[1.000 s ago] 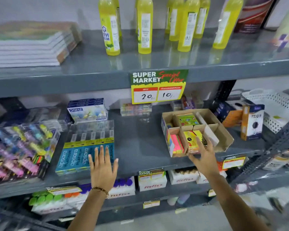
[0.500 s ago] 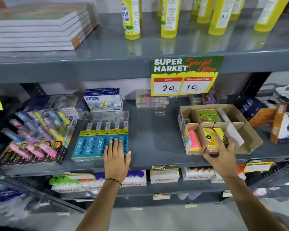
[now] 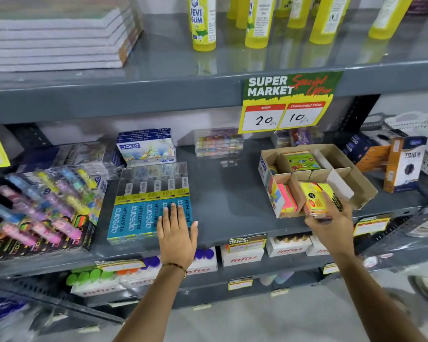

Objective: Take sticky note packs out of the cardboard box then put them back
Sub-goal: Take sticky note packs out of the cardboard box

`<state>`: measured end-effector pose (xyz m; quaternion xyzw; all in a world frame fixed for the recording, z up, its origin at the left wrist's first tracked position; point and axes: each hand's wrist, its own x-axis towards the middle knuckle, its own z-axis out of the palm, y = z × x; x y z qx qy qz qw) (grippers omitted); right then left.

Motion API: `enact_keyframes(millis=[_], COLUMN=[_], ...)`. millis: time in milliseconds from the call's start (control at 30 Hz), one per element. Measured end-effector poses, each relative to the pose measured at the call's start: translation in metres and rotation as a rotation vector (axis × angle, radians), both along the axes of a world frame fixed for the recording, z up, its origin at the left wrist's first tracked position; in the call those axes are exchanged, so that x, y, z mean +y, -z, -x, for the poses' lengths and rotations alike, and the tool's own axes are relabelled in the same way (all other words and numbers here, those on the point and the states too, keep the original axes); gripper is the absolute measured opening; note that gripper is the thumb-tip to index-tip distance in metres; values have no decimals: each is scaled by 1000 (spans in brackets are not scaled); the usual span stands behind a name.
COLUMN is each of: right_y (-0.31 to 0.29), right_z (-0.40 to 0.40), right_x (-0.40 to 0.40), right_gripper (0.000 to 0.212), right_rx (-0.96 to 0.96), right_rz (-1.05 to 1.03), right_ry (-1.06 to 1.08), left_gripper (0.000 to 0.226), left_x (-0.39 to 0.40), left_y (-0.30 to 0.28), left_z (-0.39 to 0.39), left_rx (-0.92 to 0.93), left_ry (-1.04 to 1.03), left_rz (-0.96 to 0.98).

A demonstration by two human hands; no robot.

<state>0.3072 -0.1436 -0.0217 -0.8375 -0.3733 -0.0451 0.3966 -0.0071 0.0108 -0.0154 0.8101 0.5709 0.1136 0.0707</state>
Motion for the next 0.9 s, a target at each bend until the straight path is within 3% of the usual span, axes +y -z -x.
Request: enact_keyframes(millis=[133,233,467,633,700,800,900], right_y=[-33,-65,-62,-23,-14,-17,-22], right_z=[31,61,106,96,96,97,90], right_x=[-5,25,140,176,180,185,184], right_gripper=[74,75,75,78,76,69,60], right_rx=[52,14,15,-2,-86,-259,-444], right_rz=[-281,-320,-11,379,509,500,633], right_ry=[82,-4,-166,-267,-269,-286,-430], left_gripper=[71,72,75,78,79,79,79], left_x=[1,1,1,1,1,3,1], left_y=[0,0,-2,0,4,8,5], left_z=[2,2,2,2,3,3,2], left_rx=[21,10,-7,-49,-49,-26,-33], left_ry=[22,22,33,43,47,33,26], left_rz=[6,8,31,15,-4,-15,-5])
